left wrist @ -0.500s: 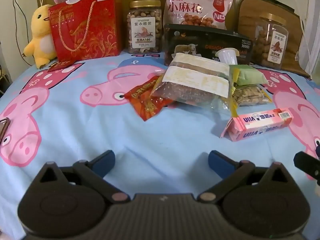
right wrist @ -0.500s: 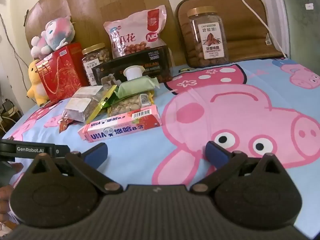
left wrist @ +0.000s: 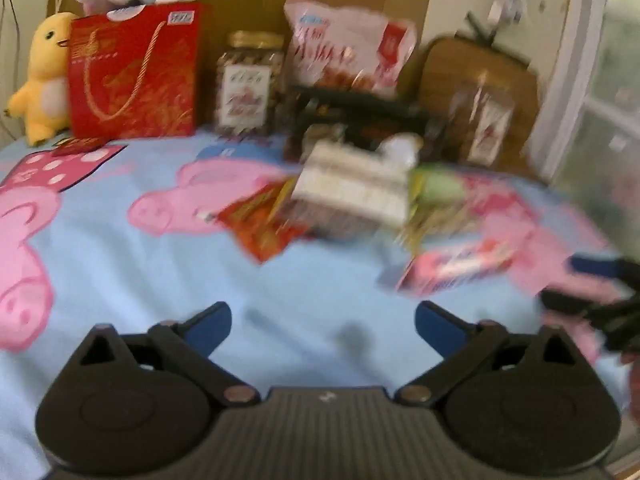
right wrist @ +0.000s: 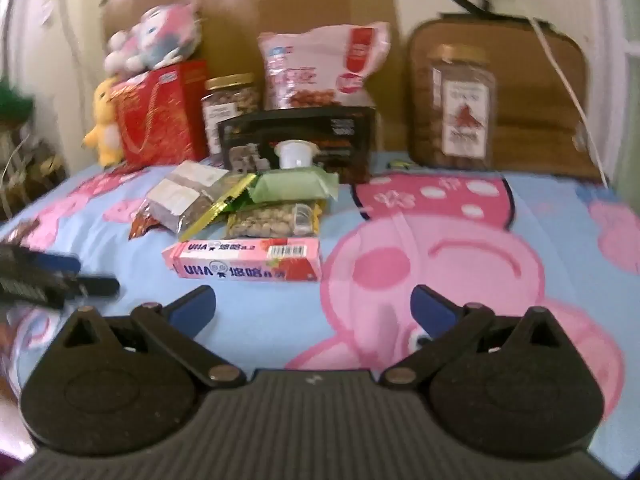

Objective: Organize snacks
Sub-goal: 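Grasp the pink UHA candy box with the left tool, then carry the pink box into the black box while the right tool grasps the white cup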

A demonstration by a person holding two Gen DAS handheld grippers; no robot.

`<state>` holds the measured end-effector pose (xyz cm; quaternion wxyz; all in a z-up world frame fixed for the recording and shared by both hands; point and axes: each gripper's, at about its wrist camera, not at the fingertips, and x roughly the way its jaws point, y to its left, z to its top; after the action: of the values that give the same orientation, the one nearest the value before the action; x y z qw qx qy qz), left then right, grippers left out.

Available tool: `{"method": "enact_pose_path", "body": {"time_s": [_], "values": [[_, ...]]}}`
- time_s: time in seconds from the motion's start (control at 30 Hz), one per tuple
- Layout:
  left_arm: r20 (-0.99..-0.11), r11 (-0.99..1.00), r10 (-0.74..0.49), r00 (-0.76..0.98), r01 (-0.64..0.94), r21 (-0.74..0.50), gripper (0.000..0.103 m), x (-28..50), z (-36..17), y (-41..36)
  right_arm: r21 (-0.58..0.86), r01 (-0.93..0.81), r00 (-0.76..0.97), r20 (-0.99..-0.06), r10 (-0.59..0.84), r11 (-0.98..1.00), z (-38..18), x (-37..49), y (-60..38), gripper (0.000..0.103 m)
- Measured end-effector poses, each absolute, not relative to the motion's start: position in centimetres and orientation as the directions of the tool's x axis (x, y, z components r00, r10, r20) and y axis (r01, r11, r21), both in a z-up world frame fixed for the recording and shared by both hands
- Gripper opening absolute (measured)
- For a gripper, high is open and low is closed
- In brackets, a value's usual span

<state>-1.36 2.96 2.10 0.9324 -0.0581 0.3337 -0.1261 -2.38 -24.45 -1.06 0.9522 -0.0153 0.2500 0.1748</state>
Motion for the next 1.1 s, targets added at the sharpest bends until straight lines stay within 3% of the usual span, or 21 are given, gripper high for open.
{"method": "enact_pose_path", "body": {"time_s": [0.1, 0.23, 0.3, 0.33, 0.37, 0.57, 0.77, 0.97, 1.1], "values": [[-0.597, 0.94, -0.341, 0.726, 0.265, -0.214, 0.077, 0.1, 3.1, 1.8, -0.006, -0.415, 0.787, -0.504, 0.355, 0.91, -0.7, -1.2, -23.7, 0.09], [-0.611, 0.895, -0.44, 0.657, 0.375, -0.242, 0.063, 2.4, 2.8, -1.0, -0.059, -0.476, 0.761, -0.528, 0.377, 0.878, -0.6, 0.4, -22.7, 0.082], [-0.63, 0.883, -0.459, 0.627, 0.403, -0.243, 0.042, 3.0, 1.9, -2.4, -0.058, -0.491, 0.744, -0.548, 0.383, 0.869, -0.9, 1.6, -22.2, 0.076], [-0.642, 0.874, -0.475, 0.602, 0.406, -0.267, 0.038, 3.3, 1.4, -2.8, -0.044, -0.497, 0.731, -0.56, 0.391, 0.867, -1.1, 2.0, -22.2, 0.072], [-0.644, 0.881, -0.466, 0.607, 0.388, -0.271, 0.035, 3.4, 1.0, -3.0, -0.014, -0.507, 0.706, -0.581, 0.406, 0.862, -1.5, 2.5, -22.0, 0.059], [-0.632, 0.883, -0.467, 0.618, 0.366, -0.294, 0.034, 0.8, 1.8, -1.0, 0.046, -0.481, 0.709, -0.567, 0.419, 0.875, -1.6, -0.2, -21.5, 0.055], [-0.557, 0.887, -0.461, 0.69, 0.366, -0.281, 0.035, -1.0, 6.4, 1.6, 0.0, -0.491, 0.764, -0.48, 0.43, 0.871, 0.2, -3.0, -19.5, 0.05], [-0.439, 0.894, -0.446, 0.78, 0.409, -0.182, 0.034, 6.5, 11.9, 1.3, -0.045, -0.466, 0.833, -0.358, 0.421, 0.884, 5.0, 3.7, -18.8, 0.05], [-0.444, 0.891, -0.454, 0.773, 0.398, -0.218, 0.034, 14.7, 12.5, 0.6, -0.085, -0.425, 0.865, -0.331, 0.377, 0.901, 6.8, 10.9, -18.9, 0.05]]}}
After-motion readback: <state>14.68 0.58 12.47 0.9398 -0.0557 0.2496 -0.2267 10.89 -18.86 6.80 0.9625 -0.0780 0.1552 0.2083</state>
